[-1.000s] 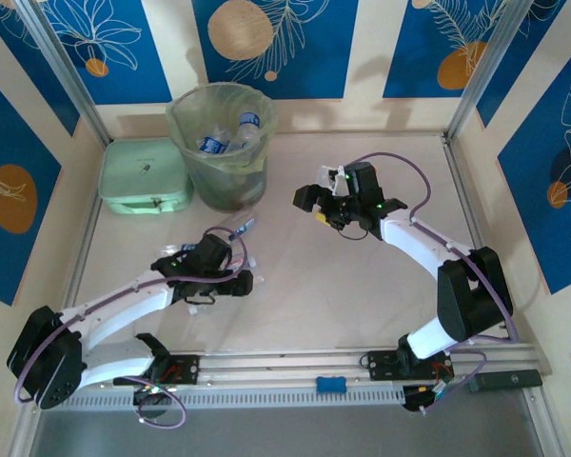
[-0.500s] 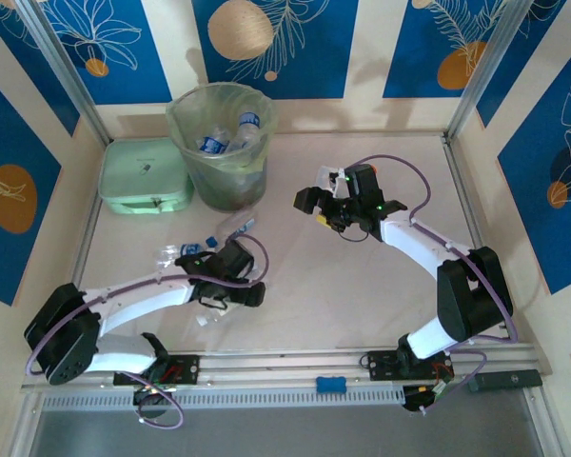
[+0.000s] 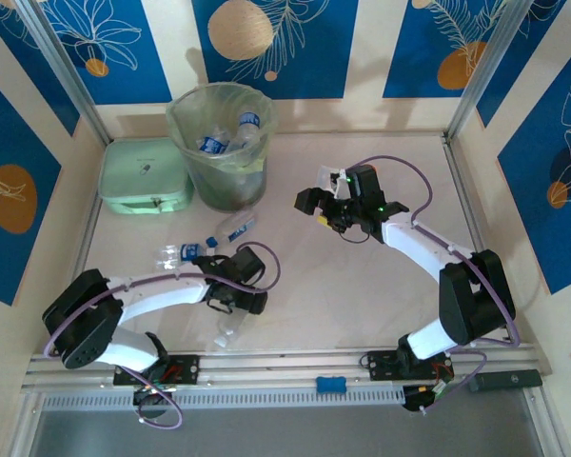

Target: Put the plastic bottles in the bin

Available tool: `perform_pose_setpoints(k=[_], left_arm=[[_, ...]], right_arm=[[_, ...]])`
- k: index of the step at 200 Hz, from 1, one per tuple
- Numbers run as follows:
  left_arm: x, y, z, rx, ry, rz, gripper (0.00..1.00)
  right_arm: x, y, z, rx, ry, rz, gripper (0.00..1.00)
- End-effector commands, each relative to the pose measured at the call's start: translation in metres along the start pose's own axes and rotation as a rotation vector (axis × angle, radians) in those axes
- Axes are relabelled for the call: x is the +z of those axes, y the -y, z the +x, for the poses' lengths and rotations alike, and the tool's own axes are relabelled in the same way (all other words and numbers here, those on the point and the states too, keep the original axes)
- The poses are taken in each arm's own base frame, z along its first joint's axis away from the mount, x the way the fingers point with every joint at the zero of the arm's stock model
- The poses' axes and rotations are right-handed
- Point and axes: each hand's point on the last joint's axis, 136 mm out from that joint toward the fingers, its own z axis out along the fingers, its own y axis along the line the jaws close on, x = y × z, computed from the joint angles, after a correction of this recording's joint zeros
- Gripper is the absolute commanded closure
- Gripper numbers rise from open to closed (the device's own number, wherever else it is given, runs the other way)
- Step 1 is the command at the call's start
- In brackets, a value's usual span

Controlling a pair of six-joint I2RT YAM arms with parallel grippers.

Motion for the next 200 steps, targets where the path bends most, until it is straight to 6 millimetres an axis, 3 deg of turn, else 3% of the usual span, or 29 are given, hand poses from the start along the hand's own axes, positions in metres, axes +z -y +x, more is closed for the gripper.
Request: perform_pose_setpoints(k=[1, 59, 99, 144, 200], left_arm=[[0.000, 0.005, -0.010, 0.037, 0.021, -0.010, 0.13], [0.006, 0.012, -0.013, 0.041, 0.022, 0.012, 0.33], [-0.013, 0.021, -0.032, 0.052, 0.090, 0.044, 0.46], [-0.062, 0.037, -0.080, 0.076, 0.278, 0.094, 0.58], [-0.152, 0.067, -0.163, 0.069, 0.664, 0.234, 0.61]], right_arm=[[-0.007, -0.002, -0.001, 0.001, 0.021, -0.009, 0.01], [-0.009, -0.001, -0.001, 0.001, 0.024, -0.005, 0.01], [-0.010, 0.000, -0.001, 0.005, 0.027, -0.001, 0.01], [-0.017, 0.006, -0.005, 0.018, 0.051, 0.012, 0.01], [-0.029, 0.018, -0.008, 0.044, 0.090, 0.040, 0.01]])
